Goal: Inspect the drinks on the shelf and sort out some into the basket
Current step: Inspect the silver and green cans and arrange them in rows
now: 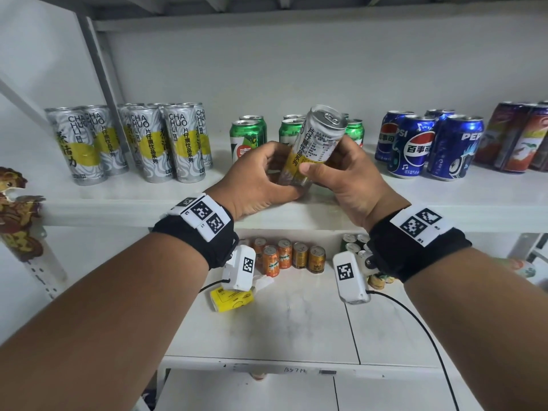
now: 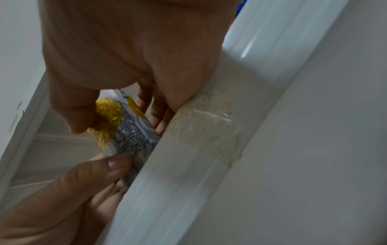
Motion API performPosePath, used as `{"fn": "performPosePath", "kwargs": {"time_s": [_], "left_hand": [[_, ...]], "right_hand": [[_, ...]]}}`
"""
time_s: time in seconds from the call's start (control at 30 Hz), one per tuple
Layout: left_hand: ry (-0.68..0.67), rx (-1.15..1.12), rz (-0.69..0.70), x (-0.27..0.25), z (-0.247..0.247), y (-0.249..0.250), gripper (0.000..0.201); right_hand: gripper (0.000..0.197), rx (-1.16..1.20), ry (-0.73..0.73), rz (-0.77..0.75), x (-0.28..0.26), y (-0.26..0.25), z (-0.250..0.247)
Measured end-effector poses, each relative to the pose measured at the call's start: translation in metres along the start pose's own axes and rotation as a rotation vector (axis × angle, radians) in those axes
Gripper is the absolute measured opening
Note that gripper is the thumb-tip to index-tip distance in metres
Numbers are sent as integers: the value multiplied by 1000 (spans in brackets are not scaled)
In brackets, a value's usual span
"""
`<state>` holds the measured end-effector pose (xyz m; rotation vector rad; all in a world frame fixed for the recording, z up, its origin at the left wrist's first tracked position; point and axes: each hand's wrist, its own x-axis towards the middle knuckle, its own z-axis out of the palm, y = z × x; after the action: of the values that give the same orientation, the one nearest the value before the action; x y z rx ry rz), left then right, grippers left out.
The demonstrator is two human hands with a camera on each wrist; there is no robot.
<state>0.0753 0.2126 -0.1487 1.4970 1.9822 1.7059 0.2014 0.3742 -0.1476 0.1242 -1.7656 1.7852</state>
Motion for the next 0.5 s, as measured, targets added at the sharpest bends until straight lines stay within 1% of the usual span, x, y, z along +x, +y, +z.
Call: {"fn": "performPosePath", "kwargs": {"time_s": [0.07, 0.23, 0.37, 0.5], "left_hand": [[1, 10, 1, -1, -1, 0, 72], [-5, -12, -29, 0, -4, -1, 67], [1, 5, -46, 2, -5, -1, 67], [1, 49, -26, 2, -3, 0, 67]], "right_hand": [[59, -18, -18, -7, -2, -1, 2], [42, 7, -68, -19, -5, -3, 3], [40, -13, -68, -62, -4, 0, -1], [44, -24, -95, -66, -3, 2, -3]]}}
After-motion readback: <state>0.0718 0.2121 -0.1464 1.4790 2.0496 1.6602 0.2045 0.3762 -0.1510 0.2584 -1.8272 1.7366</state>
